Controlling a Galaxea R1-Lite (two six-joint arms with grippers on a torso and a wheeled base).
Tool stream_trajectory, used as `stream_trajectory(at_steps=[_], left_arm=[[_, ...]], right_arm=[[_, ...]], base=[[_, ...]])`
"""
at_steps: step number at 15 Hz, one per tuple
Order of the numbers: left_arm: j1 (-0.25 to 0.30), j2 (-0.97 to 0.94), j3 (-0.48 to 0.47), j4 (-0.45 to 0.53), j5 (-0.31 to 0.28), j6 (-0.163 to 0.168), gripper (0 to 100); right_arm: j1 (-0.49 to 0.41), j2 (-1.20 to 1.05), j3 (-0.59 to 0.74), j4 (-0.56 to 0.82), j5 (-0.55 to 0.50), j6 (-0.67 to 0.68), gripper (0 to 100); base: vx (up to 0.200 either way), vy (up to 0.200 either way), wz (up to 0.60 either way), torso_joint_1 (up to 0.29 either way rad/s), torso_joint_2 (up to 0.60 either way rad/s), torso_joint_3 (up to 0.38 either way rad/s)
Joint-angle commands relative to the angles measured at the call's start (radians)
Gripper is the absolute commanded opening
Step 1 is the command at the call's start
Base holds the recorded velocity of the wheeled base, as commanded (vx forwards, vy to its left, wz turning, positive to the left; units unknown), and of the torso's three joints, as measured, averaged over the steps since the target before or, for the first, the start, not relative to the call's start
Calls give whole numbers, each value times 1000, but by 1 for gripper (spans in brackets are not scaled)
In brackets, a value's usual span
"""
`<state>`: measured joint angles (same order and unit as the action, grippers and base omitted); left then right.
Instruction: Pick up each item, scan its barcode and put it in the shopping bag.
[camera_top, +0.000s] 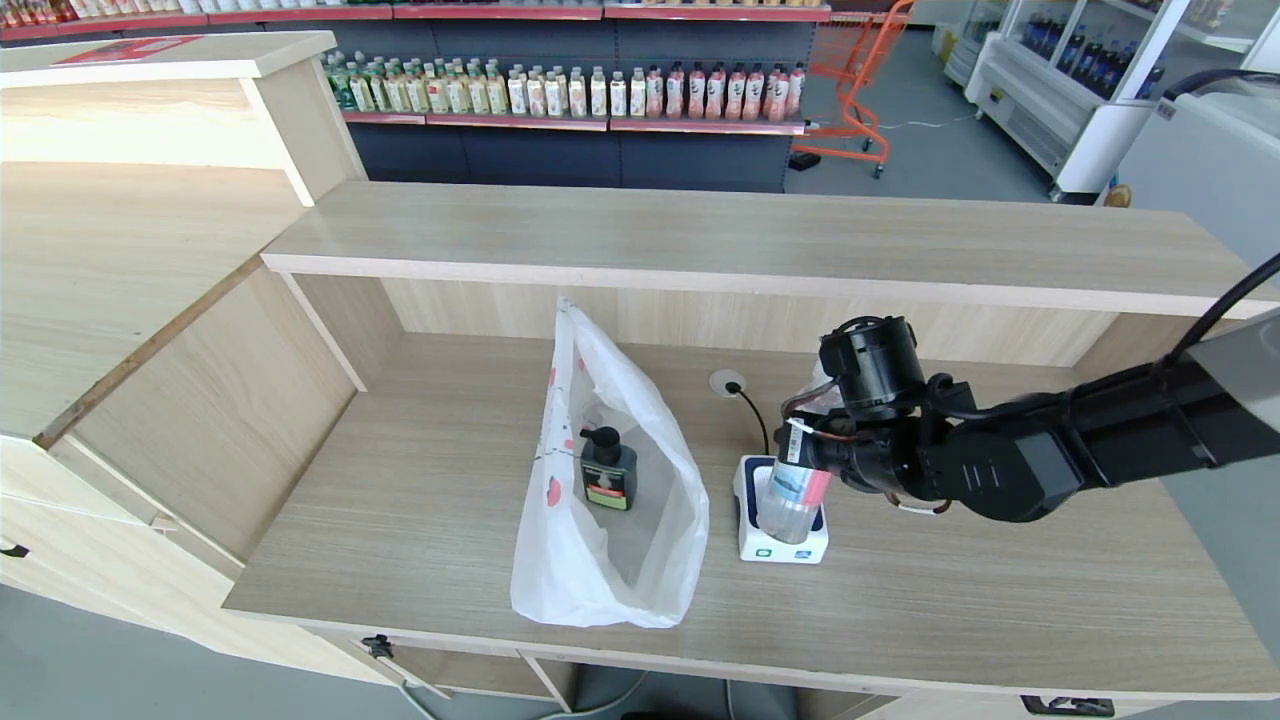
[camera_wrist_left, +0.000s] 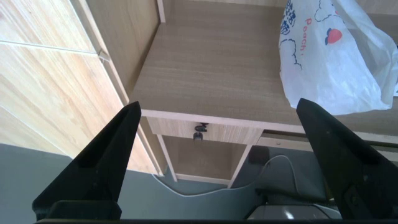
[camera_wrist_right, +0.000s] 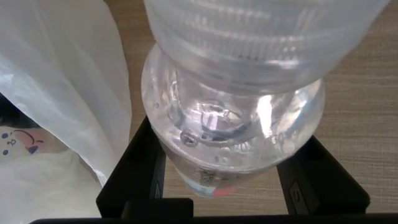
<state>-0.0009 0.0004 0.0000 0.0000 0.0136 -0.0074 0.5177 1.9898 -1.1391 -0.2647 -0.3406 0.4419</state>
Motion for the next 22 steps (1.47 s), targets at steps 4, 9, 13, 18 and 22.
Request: stream_trajectory(at_steps=[4,9,13,18,22], left_arm=[[-1,0,0,0,0,0,100],[-1,0,0,0,0,0,100],[1,0,0,0,0,1,100],[-1,0,0,0,0,0,100],[-1,0,0,0,0,0,100]], right_arm=[[1,-3,-8,-5,0,0,0],[1,-3,-10,-2,0,-2,0],[12,-46,9,-10,14,9,0],[-8,-258,160,-203,258,-91,0],[-33,-404,457,-410,465,-350,0]], base=[[0,0,0,0,0,0],[0,0,0,0,0,0],[0,0,0,0,0,0],[0,0,0,0,0,0],[0,0,0,0,0,0]])
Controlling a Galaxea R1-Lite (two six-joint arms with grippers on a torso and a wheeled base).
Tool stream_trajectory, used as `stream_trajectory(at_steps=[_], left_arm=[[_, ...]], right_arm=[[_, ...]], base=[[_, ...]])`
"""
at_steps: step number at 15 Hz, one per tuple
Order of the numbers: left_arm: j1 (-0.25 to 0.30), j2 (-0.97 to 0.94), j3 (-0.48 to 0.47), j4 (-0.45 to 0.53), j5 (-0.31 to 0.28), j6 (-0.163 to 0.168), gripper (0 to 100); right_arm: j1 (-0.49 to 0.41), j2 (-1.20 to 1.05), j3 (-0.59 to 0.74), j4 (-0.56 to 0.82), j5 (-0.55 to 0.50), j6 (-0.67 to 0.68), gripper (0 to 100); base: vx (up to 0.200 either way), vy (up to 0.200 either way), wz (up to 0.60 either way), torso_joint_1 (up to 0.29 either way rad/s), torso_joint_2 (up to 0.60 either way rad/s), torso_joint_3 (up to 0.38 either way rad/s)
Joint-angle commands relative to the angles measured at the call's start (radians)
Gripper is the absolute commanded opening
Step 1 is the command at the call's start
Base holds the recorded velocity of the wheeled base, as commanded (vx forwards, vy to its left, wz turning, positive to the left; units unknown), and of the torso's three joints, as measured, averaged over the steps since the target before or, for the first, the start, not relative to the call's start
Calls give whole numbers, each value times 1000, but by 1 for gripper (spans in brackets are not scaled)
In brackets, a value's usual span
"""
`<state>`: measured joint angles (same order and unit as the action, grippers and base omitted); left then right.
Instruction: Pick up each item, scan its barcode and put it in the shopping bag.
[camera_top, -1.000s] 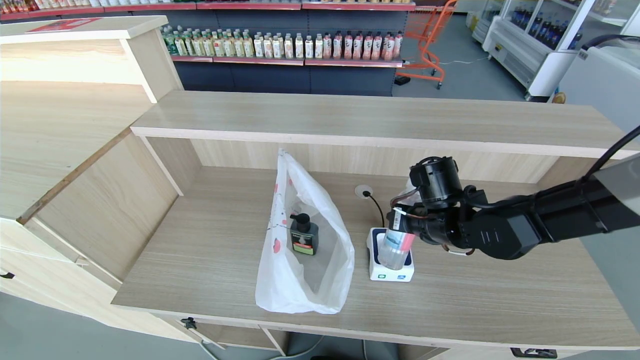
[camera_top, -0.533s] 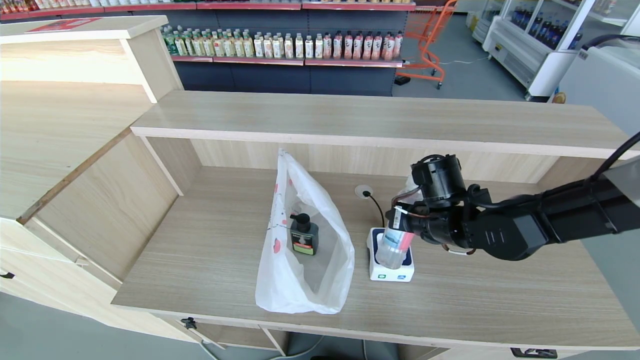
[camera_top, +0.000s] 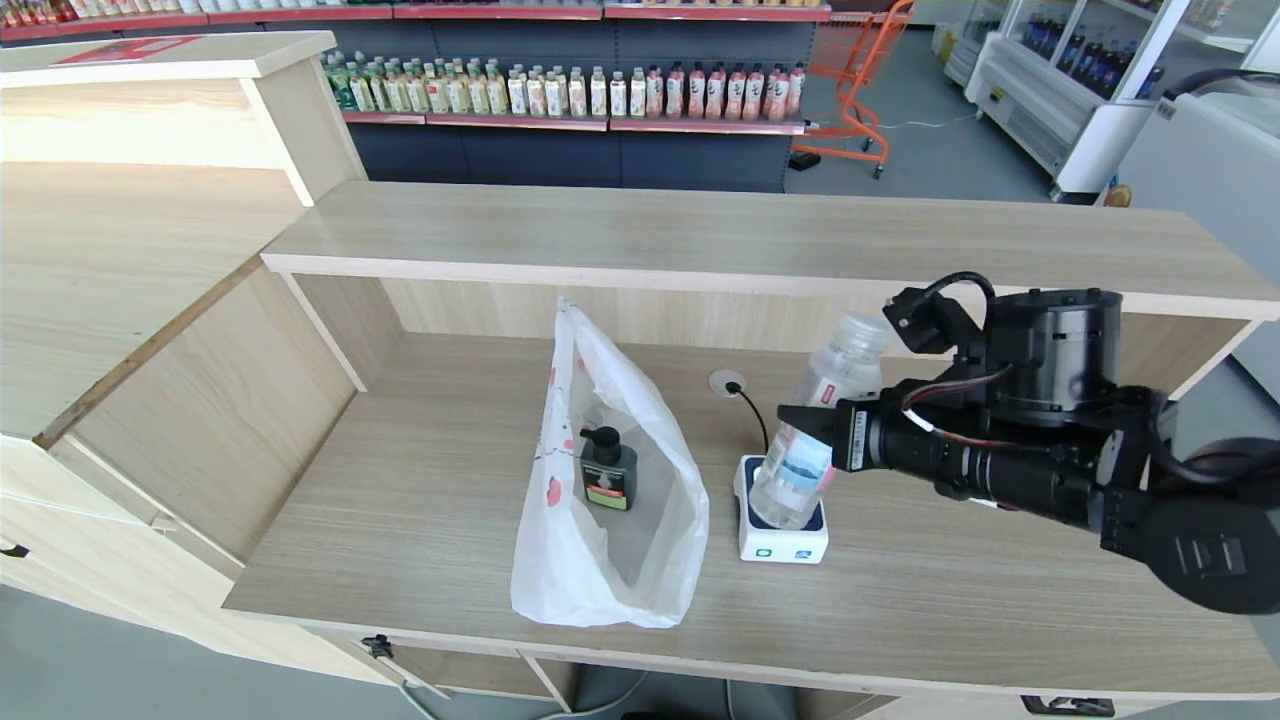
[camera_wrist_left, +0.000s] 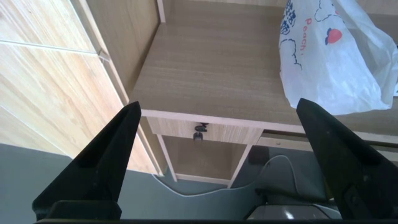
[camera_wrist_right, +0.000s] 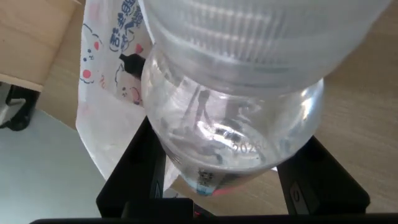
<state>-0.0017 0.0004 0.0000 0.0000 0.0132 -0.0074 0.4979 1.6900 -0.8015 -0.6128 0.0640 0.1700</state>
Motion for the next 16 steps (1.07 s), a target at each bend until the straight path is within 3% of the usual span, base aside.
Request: stream_trajectory(at_steps=[1,4,9,16], left_arm=[[0,0,0,0,1,0,100],[0,0,0,0,1,1,100],[2,0,0,0,1,0,100],[0,0,0,0,1,-2,100]], right_arm=[[-21,-108,177,-113,76,-153,0],[-16,-84,231,-234,80,-219,0],[-16,-99,226,-236,122,-213,0],[-16,-148,249,-237,252,-191,0]], base=[[0,0,0,0,0,0],[0,0,0,0,0,0],[0,160,0,-4,0,2],[0,0,0,0,0,0]])
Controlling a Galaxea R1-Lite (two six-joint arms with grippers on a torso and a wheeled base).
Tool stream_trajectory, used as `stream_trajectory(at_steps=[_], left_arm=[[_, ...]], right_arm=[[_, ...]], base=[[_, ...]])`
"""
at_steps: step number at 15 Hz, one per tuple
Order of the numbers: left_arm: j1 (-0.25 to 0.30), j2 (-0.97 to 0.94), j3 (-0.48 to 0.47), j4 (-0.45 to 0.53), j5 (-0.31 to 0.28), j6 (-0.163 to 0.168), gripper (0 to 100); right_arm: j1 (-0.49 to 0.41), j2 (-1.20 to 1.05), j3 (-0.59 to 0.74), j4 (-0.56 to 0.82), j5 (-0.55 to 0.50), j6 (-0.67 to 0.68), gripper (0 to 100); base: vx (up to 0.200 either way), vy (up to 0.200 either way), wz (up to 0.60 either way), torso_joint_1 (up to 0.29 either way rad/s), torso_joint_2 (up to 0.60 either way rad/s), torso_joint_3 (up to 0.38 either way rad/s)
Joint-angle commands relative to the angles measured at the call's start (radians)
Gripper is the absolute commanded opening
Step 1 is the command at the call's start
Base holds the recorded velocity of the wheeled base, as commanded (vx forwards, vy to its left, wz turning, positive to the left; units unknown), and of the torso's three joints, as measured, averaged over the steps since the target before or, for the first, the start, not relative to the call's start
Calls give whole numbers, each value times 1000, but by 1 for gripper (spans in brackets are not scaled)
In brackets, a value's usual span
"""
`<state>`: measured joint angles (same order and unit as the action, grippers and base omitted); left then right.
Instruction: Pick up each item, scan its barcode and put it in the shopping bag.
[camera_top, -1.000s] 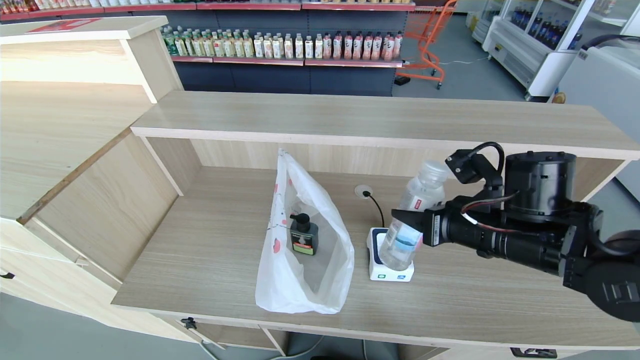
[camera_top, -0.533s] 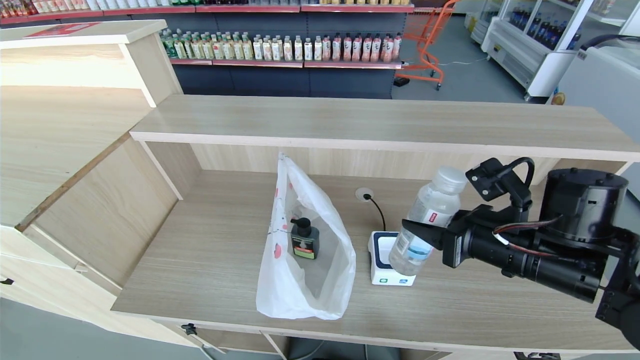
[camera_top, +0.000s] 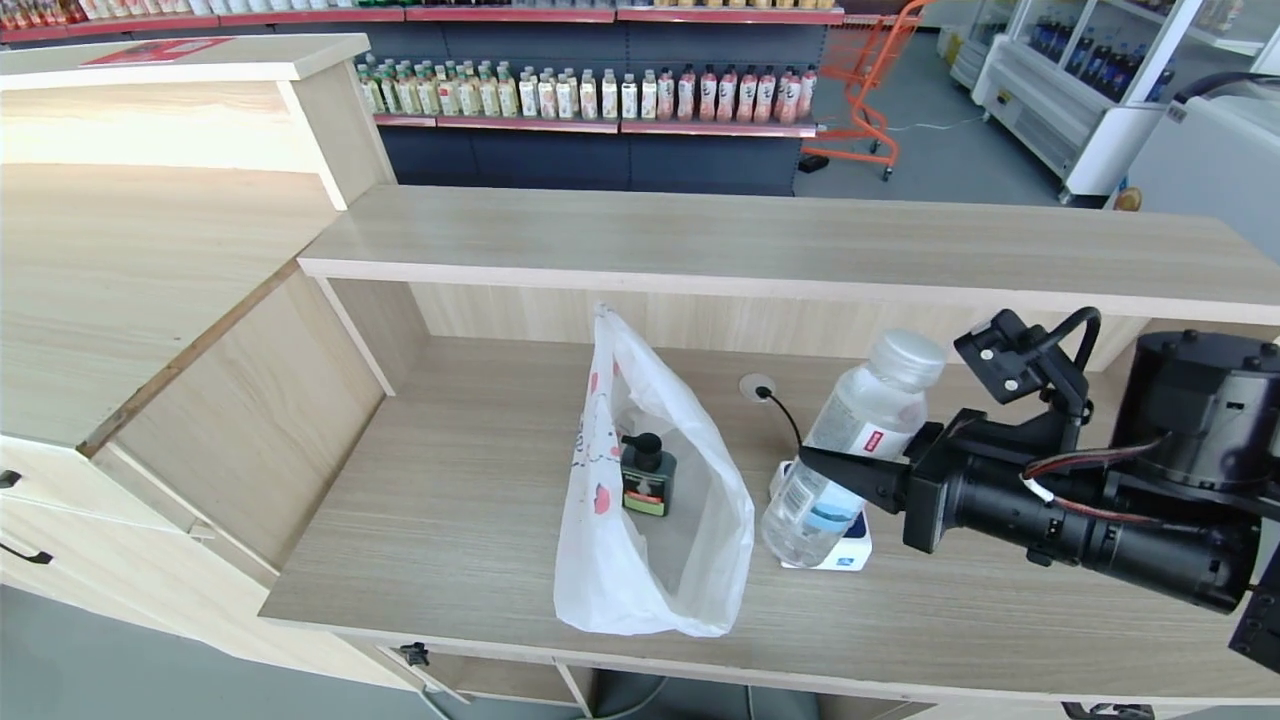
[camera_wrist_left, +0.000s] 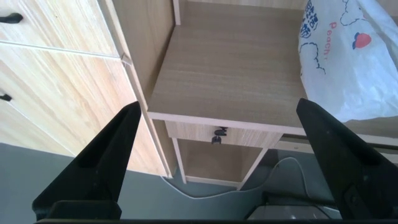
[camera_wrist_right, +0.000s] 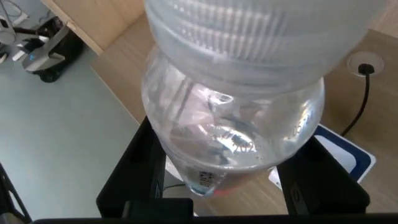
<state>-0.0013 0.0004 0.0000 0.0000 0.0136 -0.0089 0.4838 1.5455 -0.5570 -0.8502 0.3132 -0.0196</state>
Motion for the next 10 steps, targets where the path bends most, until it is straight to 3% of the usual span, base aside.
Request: stream_trajectory(at_steps=[1,10], left_arm=[[0,0,0,0,0,0,100],[0,0,0,0,0,0,100]], right_arm=[[-1,8,-1,-3,1,-2,0],[-5,363,29,-362,132,4,0]], base=[[0,0,0,0,0,0],[0,0,0,0,0,0]])
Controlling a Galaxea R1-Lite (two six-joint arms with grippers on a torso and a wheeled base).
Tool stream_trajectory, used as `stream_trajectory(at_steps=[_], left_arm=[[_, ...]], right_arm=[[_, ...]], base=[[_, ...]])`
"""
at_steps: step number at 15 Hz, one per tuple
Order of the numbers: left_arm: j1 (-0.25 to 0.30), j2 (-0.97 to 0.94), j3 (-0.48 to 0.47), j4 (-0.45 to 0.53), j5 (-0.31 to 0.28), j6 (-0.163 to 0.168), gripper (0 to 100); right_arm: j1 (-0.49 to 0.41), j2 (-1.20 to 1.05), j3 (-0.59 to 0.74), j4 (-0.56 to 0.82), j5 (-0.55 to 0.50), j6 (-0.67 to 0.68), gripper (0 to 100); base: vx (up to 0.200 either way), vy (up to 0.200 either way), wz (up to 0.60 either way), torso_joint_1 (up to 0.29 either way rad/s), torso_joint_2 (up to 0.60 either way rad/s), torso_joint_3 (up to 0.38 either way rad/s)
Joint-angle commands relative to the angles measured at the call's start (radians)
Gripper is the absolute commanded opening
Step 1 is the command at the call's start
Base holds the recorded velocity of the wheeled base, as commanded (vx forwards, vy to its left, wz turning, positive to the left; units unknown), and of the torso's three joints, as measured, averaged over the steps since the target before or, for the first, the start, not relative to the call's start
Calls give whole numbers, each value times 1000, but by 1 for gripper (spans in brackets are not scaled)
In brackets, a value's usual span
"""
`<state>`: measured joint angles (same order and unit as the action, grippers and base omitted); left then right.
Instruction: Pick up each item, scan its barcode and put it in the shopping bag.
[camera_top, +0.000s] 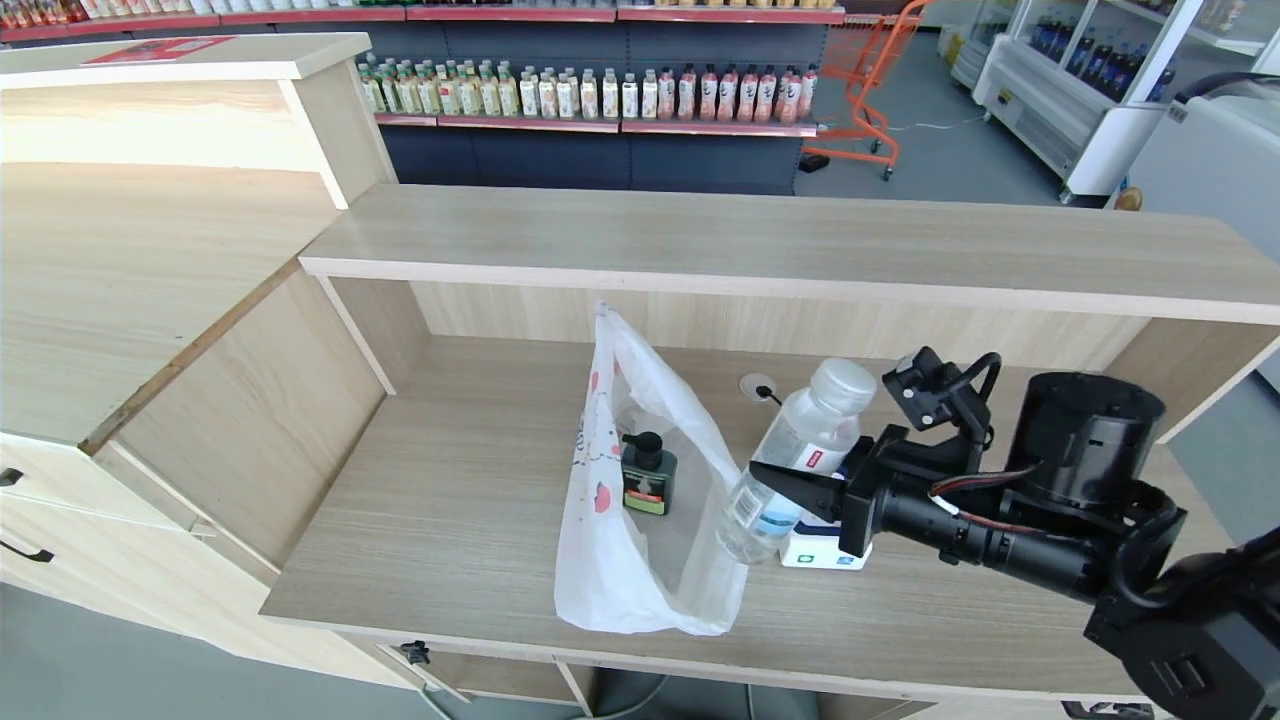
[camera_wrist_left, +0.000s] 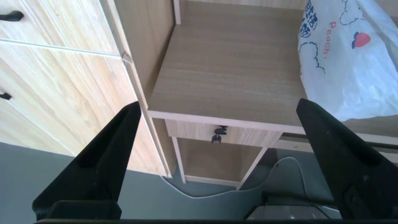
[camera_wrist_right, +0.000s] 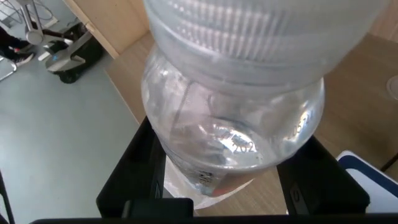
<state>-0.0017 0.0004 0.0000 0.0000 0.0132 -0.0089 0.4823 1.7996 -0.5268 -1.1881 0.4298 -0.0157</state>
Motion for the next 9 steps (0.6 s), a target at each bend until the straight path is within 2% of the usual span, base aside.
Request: stream_trajectory(at_steps=[1,6,9], left_arm=[[0,0,0,0,1,0,100],[0,0,0,0,1,0,100],[0,0,0,0,1,0,100]], right_arm=[[-5,139,-1,-36,24,-1,0],[-7,290,-94,-94,103,-1,0],[-5,340,-128,-130,107,-15,0]], base=[[0,0,0,0,0,0],[0,0,0,0,0,0],[0,0,0,0,0,0]])
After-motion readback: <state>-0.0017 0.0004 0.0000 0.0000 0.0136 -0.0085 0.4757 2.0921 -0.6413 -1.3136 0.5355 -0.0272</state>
